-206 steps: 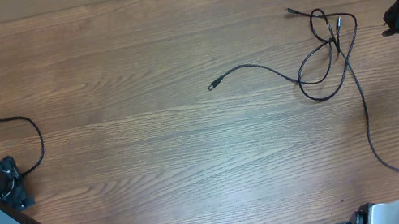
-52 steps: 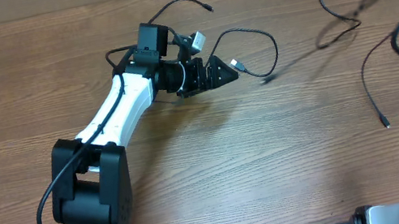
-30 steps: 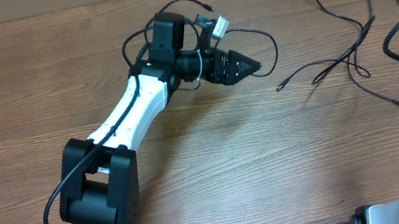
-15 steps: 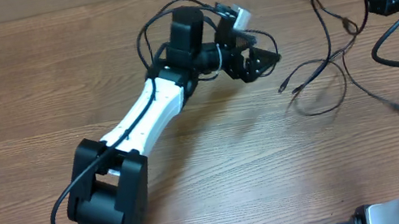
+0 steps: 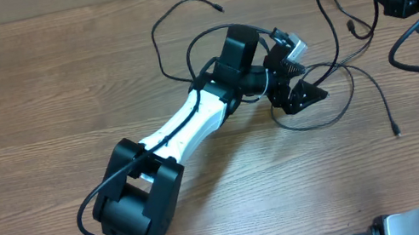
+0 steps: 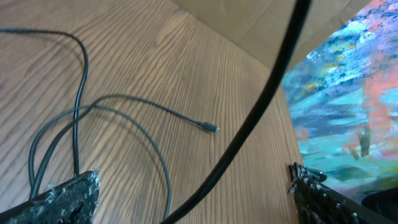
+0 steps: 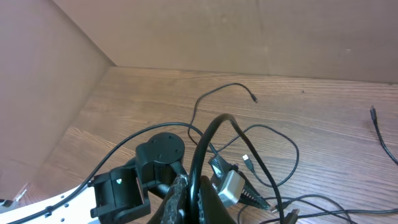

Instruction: Untangle cables

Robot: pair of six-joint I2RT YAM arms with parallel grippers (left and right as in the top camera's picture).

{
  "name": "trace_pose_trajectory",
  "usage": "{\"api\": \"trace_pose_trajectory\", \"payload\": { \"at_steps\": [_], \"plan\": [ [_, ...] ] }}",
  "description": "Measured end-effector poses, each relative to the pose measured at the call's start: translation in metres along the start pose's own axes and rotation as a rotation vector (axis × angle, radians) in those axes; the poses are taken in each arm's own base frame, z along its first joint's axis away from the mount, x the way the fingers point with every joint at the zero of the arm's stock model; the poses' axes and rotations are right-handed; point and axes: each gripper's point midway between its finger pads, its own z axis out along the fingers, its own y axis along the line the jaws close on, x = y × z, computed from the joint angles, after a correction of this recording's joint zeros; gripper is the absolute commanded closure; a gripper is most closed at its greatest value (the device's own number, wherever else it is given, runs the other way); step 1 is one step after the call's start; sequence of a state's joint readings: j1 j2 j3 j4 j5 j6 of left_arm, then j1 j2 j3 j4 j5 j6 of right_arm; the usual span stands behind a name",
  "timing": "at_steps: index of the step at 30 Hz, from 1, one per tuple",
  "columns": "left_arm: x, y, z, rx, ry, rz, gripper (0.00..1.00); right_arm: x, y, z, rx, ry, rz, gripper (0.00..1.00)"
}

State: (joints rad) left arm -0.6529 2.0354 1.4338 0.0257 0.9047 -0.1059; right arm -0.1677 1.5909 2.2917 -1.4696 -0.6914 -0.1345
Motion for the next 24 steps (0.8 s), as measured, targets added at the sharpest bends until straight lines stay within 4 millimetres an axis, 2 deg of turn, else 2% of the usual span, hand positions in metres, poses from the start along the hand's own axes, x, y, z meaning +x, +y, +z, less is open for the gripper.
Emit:
{"api": "trace_pose_trajectory", "payload": {
  "at_steps": [5,8,11,16,20,24],
  "plan": [
    [0.021,0.009,-0.006,-0.032,0.072,-0.086,0.0,0.004,-0.009,0.0,0.052,0.018,0.012,0.96],
    [0.037,0.025,-0.013,-0.11,0.121,-0.144,0.0,0.008,-0.016,-0.001,0.092,0.03,0.02,0.96],
    [0.053,0.049,-0.026,-0.23,0.166,-0.199,0.0,0.009,-0.021,-0.001,0.123,0.036,0.024,0.96],
    [0.067,0.072,-0.043,-0.358,0.207,-0.241,0.0,0.01,-0.025,-0.002,0.146,0.04,0.025,0.96],
    [0.072,0.079,-0.042,-0.421,0.226,-0.227,0.0,0.01,-0.025,-0.002,0.148,0.04,0.026,0.96],
    [0.082,0.076,-0.027,-0.442,0.261,-0.208,0.0,0.011,-0.025,-0.002,0.15,0.042,0.027,0.96]
  ]
}}
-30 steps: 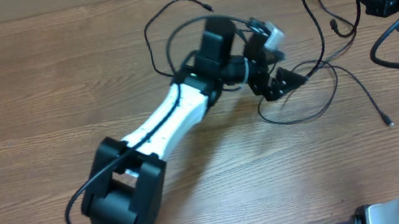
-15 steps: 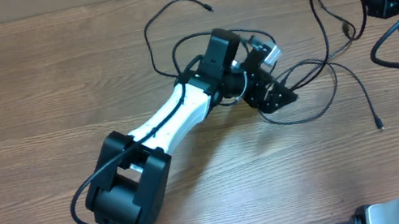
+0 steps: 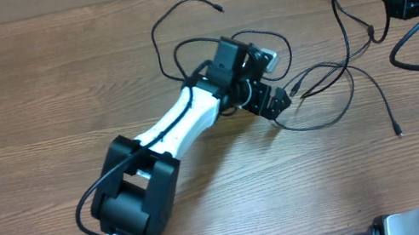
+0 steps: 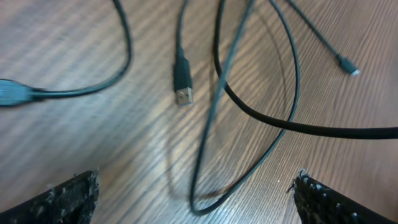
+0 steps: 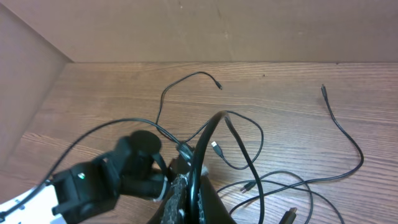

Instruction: Untangle cables

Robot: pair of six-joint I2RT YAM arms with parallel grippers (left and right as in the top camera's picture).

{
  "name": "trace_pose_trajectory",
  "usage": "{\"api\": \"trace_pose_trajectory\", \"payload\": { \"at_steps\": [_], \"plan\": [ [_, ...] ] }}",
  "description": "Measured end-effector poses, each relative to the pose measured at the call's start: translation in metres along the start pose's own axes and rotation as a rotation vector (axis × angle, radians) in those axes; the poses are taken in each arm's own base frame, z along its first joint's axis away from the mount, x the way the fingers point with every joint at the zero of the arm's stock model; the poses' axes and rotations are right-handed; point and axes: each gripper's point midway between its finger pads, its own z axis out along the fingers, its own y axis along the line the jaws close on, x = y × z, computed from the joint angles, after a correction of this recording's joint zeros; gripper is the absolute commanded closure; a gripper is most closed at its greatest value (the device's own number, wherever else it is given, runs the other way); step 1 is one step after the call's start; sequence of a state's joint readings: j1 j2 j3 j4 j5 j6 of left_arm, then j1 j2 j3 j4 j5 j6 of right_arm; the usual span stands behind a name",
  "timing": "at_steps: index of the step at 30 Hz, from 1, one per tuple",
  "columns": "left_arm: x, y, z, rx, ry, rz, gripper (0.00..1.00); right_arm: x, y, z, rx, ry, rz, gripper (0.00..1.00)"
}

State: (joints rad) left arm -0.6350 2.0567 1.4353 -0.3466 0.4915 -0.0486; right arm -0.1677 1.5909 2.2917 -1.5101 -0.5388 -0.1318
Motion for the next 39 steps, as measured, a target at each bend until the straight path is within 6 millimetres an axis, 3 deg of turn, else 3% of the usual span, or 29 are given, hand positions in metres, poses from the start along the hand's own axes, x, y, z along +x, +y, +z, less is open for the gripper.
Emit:
{"api": "trace_pose_trajectory", "payload": {
  "at_steps": [2,3,7,8,16,22,25,27,29,32,35,37,39],
  "plan": [
    [0.005,-0.005,0.011,0.001,0.016,0.014,0.02,0.0,0.0,0.0,0.001,0.001,0.001,0.96],
    [0.008,-0.008,0.017,0.004,0.023,0.021,0.11,0.0,0.0,0.0,0.002,0.001,0.001,0.96],
    [0.017,-0.012,0.036,0.004,0.04,0.042,0.87,0.0,-0.001,0.0,0.004,0.002,0.0,0.96],
    [0.018,-0.011,0.04,-0.002,0.042,0.044,0.96,0.0,-0.001,0.0,0.004,0.002,0.0,0.96],
    [0.003,0.026,0.036,-0.154,-0.025,-0.007,0.96,0.006,0.0,0.0,0.003,0.023,-0.016,0.96],
    [-0.022,0.076,0.002,-0.253,-0.085,-0.155,0.96,0.007,-0.007,0.0,0.042,0.03,-0.027,0.96],
    [-0.044,0.11,-0.042,-0.314,-0.132,-0.233,0.96,0.008,-0.015,-0.001,0.088,0.035,-0.03,0.96],
    [-0.065,0.13,-0.087,-0.355,-0.198,-0.28,0.96,0.009,-0.021,-0.001,0.125,0.039,-0.031,0.96],
    [-0.09,0.146,-0.143,-0.4,-0.291,-0.307,0.96,0.009,-0.029,-0.003,0.168,0.043,-0.03,0.96],
    [-0.122,0.163,-0.245,-0.481,-0.473,-0.32,0.96,0.01,-0.042,-0.006,0.25,0.045,-0.007,0.96],
    [-0.128,0.167,-0.339,-0.569,-0.619,-0.333,0.96,0.009,-0.059,-0.011,0.35,0.04,0.029,0.96],
    [-0.12,0.162,-0.382,-0.613,-0.669,-0.348,0.96,0.007,-0.069,-0.015,0.417,0.026,0.052,0.96],
    [-0.112,0.153,-0.407,-0.635,-0.687,-0.36,0.96,0.001,-0.082,-0.02,0.493,-0.003,0.074,0.96]
  ]
}}
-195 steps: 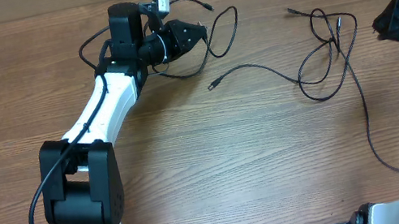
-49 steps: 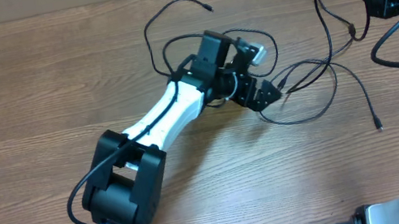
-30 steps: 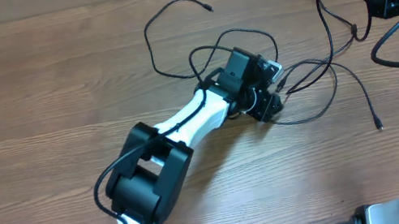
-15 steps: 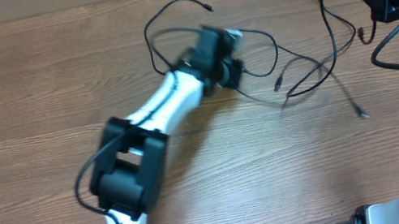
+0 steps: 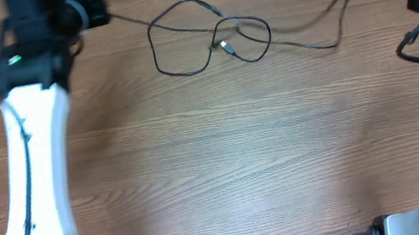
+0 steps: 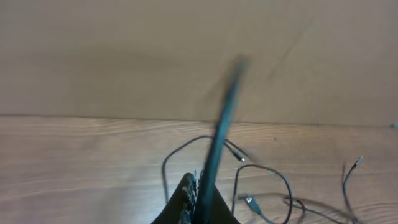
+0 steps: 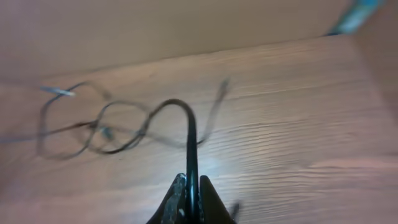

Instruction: Untangle cables

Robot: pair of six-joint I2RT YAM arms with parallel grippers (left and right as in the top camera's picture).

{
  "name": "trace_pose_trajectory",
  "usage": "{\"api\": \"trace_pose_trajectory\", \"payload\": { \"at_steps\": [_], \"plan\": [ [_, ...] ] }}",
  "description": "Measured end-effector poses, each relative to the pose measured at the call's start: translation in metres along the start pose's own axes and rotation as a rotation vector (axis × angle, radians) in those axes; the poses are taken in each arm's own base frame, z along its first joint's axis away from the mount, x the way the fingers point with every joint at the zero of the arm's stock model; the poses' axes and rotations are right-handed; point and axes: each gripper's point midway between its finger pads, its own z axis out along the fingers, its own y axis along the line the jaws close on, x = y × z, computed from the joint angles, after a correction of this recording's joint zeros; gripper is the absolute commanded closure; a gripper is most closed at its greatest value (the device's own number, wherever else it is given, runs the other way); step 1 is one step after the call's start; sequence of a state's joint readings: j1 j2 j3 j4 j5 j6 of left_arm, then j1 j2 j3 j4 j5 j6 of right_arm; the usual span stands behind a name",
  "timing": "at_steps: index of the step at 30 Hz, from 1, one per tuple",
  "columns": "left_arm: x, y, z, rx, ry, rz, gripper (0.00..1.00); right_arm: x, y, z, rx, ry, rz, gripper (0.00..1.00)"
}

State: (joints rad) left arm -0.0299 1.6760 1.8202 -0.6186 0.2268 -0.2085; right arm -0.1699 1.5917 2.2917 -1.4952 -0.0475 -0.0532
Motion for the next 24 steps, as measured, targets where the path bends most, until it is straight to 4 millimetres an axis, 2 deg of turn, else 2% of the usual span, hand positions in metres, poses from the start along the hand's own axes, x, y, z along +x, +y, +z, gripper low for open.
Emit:
{"api": "trace_pose_trajectory", "payload": {
  "at_steps": [3,7,10,13,16,17,18,22,24],
  "plan": [
    [0.0,0.001,-0.019,-0.012,0.007,-0.002,0.96,-0.014,-0.02,0.001,0.094,-0.054,0.032,0.96],
    [0.007,0.002,-0.021,-0.017,0.038,0.018,0.96,-0.037,-0.065,0.01,0.244,-0.129,0.095,0.96],
    [0.011,0.003,-0.022,-0.02,0.056,0.025,0.96,-0.048,-0.109,0.03,0.343,-0.149,0.154,0.96],
    [0.019,0.004,-0.022,-0.024,0.084,0.027,0.96,-0.05,-0.157,0.058,0.426,-0.14,0.212,0.96],
    [0.026,0.005,-0.023,-0.03,0.113,0.026,0.96,-0.035,-0.204,0.085,0.491,-0.084,0.27,0.96],
    [0.029,0.006,-0.023,-0.032,0.126,0.029,0.96,-0.023,-0.229,0.094,0.525,-0.049,0.308,0.96],
    [0.03,0.006,-0.023,-0.032,0.13,0.031,0.96,-0.018,-0.238,0.096,0.537,-0.037,0.324,0.96],
    [0.04,0.008,-0.025,-0.039,0.171,0.057,0.96,0.023,-0.299,0.101,0.6,0.041,0.462,0.96],
    [0.042,0.01,-0.026,-0.05,0.182,0.063,0.96,0.04,-0.318,0.103,0.585,0.064,0.521,0.96]
  ]
}}
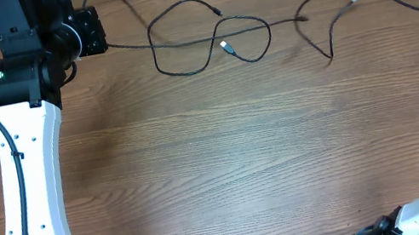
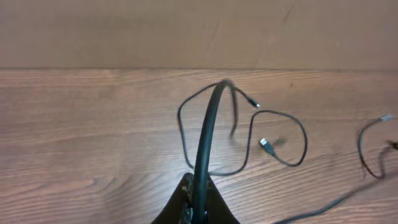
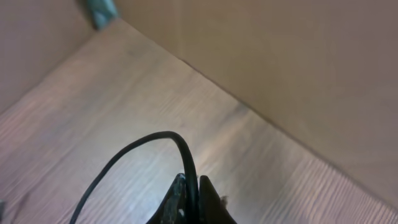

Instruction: Untangle cables

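Thin black cables lie along the back of the wooden table. Two loops (image 1: pixel 153 54) cross near a small USB plug (image 1: pixel 225 46), which also shows in the left wrist view (image 2: pixel 266 146). My left gripper (image 1: pixel 100 35) at the back left is shut on one black cable (image 2: pixel 205 137) that arches toward the loops. A second cable with a pale plug trails off the right edge. My right gripper (image 3: pixel 191 196) is shut on a black cable; it is outside the overhead view.
A brown cardboard wall (image 2: pixel 186 31) runs along the table's back edge and shows close behind the right gripper (image 3: pixel 280 74). The left arm (image 1: pixel 28 167) stretches up the left side. Part of the right arm sits at the bottom right corner.
My right gripper was at the overhead view's right edge and is now out of that view, still shut on its cable. The right-hand cable now trails farther right. The left gripper has barely shifted.
My left gripper stood open in the tangle at mid-table while the right held a cable at the back right. Then the left was shut on a cable at the back left, with the cables drawn out along the back edge. Now they are spread wider.
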Robot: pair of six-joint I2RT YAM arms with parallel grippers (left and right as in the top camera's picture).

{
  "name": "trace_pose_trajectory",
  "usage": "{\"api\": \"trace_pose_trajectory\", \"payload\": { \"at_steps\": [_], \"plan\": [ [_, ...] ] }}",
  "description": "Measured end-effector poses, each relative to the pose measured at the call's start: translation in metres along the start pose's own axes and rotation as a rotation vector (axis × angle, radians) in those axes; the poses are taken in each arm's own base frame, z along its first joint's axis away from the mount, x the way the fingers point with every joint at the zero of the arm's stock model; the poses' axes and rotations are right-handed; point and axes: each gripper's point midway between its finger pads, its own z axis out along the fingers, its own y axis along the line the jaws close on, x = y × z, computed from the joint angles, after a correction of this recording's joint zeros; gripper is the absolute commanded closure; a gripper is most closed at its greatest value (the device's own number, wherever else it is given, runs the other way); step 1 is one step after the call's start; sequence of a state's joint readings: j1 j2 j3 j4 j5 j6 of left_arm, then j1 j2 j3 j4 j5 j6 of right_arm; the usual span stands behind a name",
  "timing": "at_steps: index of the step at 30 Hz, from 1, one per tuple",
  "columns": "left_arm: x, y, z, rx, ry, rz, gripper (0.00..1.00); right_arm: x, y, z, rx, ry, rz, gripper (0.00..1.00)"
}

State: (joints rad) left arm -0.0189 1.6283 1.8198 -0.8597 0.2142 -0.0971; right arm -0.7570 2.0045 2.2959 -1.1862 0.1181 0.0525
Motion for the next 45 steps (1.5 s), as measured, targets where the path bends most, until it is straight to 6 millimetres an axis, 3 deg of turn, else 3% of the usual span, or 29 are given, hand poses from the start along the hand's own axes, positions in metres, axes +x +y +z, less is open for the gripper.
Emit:
{"api": "trace_pose_trajectory", "payload": {
  "at_steps": [2,4,15,20,21,22,23,27,30,34,39,45],
  "plan": [
    [0.002,0.002,0.0,-0.011,0.008,0.002,0.96,0.005,-0.017,0.013,-0.014,0.035,0.043,0.96],
    [0.004,0.003,0.0,-0.017,0.016,0.0,0.96,0.008,-0.021,0.022,-0.027,0.054,0.06,0.96],
    [0.015,0.006,0.0,-0.033,0.059,-0.009,0.96,0.017,0.009,0.065,-0.103,0.09,0.044,0.96],
    [0.015,0.006,0.0,-0.034,0.06,-0.01,0.96,0.041,0.013,0.11,-0.097,0.172,0.039,0.93],
    [0.016,0.005,0.0,-0.033,0.063,-0.009,0.96,0.048,0.015,0.121,-0.096,0.193,0.037,0.61],
    [0.017,0.004,0.0,-0.031,0.067,-0.007,0.96,0.056,0.017,0.131,-0.095,0.217,0.031,0.19],
    [0.017,0.003,0.0,-0.032,0.069,-0.007,0.96,0.066,0.021,0.142,-0.097,0.245,0.019,0.0],
    [0.021,-0.003,0.001,-0.022,0.081,-0.001,0.96,0.088,0.041,0.16,-0.135,0.304,-0.01,0.0],
    [0.022,-0.007,0.001,-0.015,0.085,0.005,0.96,0.09,0.059,0.153,-0.181,0.316,-0.03,0.0],
    [0.023,-0.008,0.001,-0.013,0.088,0.006,0.96,0.103,0.075,0.129,-0.216,0.378,-0.052,0.0],
    [0.024,-0.008,0.001,-0.014,0.095,0.005,0.96,0.103,0.078,0.07,-0.214,0.425,0.032,0.0],
    [0.035,-0.007,0.0,-0.019,0.138,-0.003,0.96,0.104,0.055,-0.009,-0.149,0.47,0.254,0.0]
  ]
}}
